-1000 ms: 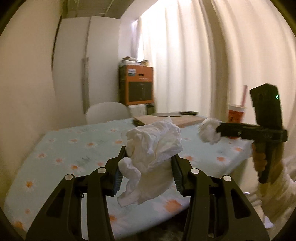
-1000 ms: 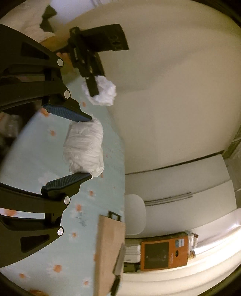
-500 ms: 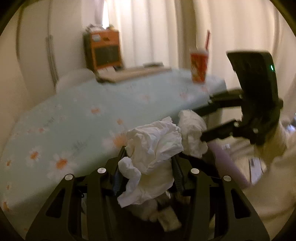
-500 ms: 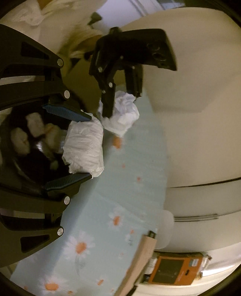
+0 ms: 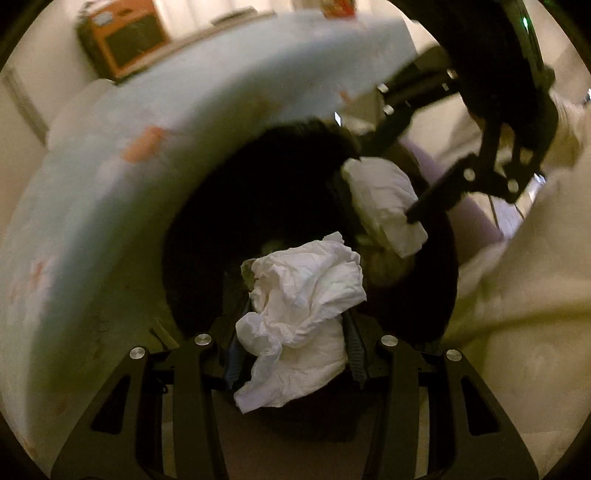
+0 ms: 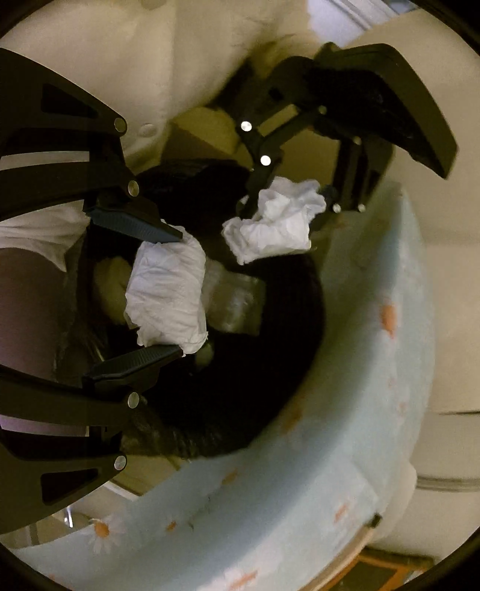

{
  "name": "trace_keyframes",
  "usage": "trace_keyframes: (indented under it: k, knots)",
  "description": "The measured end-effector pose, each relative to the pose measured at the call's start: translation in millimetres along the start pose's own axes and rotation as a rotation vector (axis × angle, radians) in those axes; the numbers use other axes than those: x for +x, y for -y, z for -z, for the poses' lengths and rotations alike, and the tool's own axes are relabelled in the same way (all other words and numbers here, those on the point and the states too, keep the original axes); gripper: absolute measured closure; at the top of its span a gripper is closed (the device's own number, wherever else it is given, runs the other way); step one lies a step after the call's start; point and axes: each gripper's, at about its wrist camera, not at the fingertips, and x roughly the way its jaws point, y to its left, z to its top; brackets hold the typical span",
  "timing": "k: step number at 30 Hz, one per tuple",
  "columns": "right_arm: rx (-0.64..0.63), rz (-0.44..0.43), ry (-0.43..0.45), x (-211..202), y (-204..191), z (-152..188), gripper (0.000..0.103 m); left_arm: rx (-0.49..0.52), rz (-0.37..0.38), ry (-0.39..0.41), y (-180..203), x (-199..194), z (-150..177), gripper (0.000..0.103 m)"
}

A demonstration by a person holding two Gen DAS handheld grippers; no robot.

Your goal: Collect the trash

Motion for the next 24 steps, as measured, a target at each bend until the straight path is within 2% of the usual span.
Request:
trace_keyframes:
  k: [6,11,14,15,17,19,20,21,24]
  knots:
    - [-0.053,-0.064,-0.098,29.3,1.0,-6.1,0.05,0.106,0.072,-0.182,-1.1,25.1,-6.2,0.056]
    - [-0.099,-0.106,-0.156,55.8,2.9,-11.6,0.05,0.183,0.108,-0.288,-0.8,41.8,-11.0,0.055]
    - [-0.131,-0.118,-0.192,67.7,3.5,-14.2,0.049,0.228,0.101,-0.332,4.1,47.4,-8.0,0.047]
    - [-0.138,-0.115,-0.2,69.9,3.5,-13.6,0.046,0.235,0.102,-0.34,4.8,48.7,-10.2,0.038]
    - [-0.159,-0.093,-0.21,74.6,4.3,-15.1,0.036,0.249,0.118,-0.368,5.6,50.8,-6.0,0.027]
    - [-0.168,-0.084,-0.211,75.1,4.5,-16.8,0.032,0.258,0.13,-0.376,5.4,52.3,-4.3,0.024]
    - [-0.171,-0.081,-0.213,75.0,4.4,-17.2,0.031,0.255,0.126,-0.376,4.9,52.7,-3.7,0.017]
    - [-0.176,-0.076,-0.213,74.1,4.3,-17.9,0.029,0.246,0.122,-0.376,4.3,52.3,-3.8,0.014]
    - [-0.179,-0.069,-0.213,71.5,2.1,-17.0,0.027,0.22,0.126,-0.373,-0.5,57.9,-0.9,0.013]
